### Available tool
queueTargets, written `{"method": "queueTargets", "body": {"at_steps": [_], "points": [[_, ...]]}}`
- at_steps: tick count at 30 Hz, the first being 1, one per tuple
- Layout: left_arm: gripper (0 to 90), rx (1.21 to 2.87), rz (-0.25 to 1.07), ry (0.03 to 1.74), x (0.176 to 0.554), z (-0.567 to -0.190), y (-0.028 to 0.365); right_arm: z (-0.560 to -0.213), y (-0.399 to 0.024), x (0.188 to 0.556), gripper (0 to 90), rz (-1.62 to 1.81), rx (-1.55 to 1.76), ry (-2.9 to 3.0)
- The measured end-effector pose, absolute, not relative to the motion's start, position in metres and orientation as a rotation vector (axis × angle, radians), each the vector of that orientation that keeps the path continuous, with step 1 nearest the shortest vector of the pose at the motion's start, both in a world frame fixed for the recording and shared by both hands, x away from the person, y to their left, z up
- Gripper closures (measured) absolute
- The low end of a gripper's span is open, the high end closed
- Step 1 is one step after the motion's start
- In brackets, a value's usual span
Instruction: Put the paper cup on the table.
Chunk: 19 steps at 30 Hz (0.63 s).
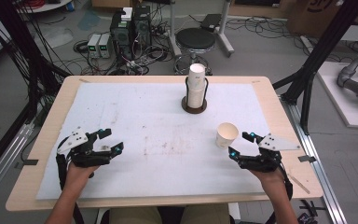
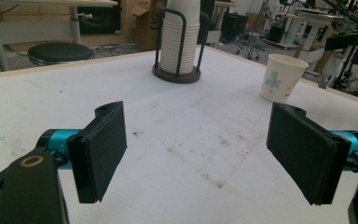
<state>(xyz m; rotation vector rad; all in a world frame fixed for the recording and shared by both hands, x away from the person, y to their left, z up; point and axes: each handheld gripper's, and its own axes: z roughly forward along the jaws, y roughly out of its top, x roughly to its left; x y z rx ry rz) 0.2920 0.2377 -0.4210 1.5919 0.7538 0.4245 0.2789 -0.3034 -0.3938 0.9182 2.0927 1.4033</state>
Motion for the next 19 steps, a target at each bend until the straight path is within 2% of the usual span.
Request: {"method": "queueTargets", "body": {"at_steps": [19], "points": [[20.3, 1.588, 0.427, 0.765, 0.2912, -0.4217, 0.2406, -0.3932, -0.3034, 0.2802, 21.4, 1.407, 0.912, 2.080]]}}
